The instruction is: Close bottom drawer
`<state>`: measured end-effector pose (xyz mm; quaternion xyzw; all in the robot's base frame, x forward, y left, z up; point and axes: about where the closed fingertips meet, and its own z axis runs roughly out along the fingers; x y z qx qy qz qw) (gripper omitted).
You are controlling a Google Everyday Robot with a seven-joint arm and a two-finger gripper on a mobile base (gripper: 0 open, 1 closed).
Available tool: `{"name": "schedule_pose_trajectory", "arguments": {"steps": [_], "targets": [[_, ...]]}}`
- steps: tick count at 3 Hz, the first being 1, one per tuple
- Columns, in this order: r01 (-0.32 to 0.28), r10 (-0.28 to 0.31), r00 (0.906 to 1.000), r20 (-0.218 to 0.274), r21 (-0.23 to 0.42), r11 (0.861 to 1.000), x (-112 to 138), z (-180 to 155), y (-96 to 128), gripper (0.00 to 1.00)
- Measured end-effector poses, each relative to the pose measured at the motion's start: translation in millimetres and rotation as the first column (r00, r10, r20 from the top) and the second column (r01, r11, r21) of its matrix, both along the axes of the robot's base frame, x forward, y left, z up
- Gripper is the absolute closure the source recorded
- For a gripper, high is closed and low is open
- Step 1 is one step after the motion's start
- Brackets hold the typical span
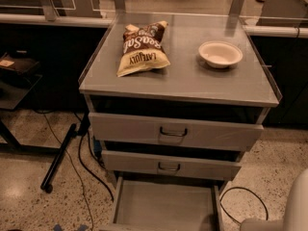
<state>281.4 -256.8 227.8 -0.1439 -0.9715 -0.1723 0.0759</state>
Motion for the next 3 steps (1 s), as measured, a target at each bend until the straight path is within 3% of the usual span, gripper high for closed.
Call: {"name": "schedule_pose_trajectory", "arguments": {"steps": [2,3], "targets": [[-0.004,0.003,0.9972,-0.074,-0.011,1.000,-2,-48,18,1.00],[0.007,-0.007,0.9986,-0.052,-0.010,1.000,13,-53,28,1.00]]}}
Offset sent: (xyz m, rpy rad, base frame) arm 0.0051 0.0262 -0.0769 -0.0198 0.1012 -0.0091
